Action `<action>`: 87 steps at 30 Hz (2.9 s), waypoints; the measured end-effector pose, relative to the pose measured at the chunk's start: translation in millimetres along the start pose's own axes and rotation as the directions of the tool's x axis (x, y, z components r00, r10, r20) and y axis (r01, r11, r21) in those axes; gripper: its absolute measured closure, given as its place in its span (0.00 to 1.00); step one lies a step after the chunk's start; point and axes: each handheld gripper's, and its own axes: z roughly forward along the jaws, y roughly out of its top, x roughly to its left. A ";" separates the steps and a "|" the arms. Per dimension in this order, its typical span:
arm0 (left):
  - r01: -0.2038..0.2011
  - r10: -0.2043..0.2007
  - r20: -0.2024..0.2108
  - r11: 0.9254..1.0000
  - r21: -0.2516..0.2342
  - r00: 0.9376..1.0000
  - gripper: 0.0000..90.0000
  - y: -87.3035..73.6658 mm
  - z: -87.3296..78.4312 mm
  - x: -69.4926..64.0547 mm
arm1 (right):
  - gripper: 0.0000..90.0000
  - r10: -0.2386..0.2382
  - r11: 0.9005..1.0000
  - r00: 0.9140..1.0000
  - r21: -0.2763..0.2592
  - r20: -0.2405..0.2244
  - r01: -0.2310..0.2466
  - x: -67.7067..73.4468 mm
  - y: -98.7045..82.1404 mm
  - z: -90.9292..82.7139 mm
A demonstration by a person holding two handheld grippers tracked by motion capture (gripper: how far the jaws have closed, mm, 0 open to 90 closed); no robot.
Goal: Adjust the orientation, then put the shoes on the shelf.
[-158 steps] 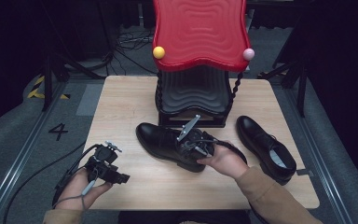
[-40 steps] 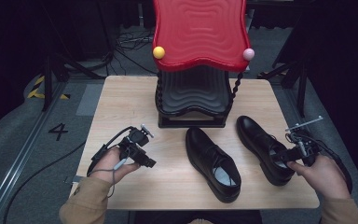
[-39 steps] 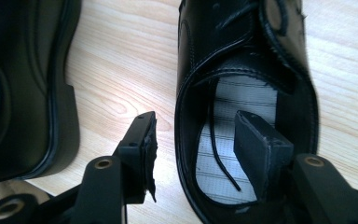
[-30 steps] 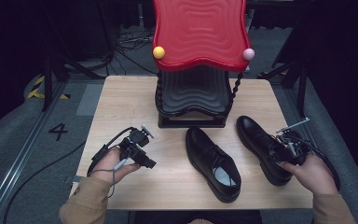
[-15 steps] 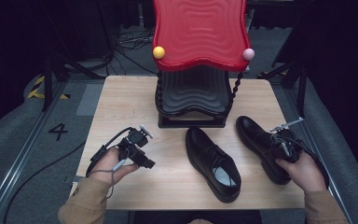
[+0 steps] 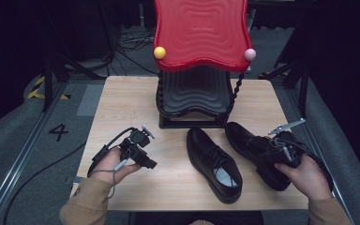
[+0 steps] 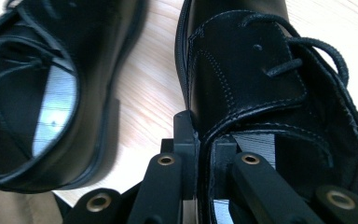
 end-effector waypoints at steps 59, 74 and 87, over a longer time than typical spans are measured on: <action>0.023 -0.023 -0.006 1.000 0.017 1.000 0.44 -11.3 4.3 0.8 | 0.67 -0.001 0.993 0.999 0.115 -0.043 0.006 58.4 22.1 77.9; 0.046 -0.046 -0.019 0.999 0.014 0.999 0.44 -23.2 2.0 2.6 | 0.82 -0.072 0.995 0.997 0.063 0.004 0.071 61.6 33.2 83.0; 0.050 -0.050 -0.015 0.999 0.007 0.999 0.44 -22.6 0.6 5.0 | 0.89 -0.115 0.989 0.993 0.094 -0.001 0.115 50.4 33.4 78.5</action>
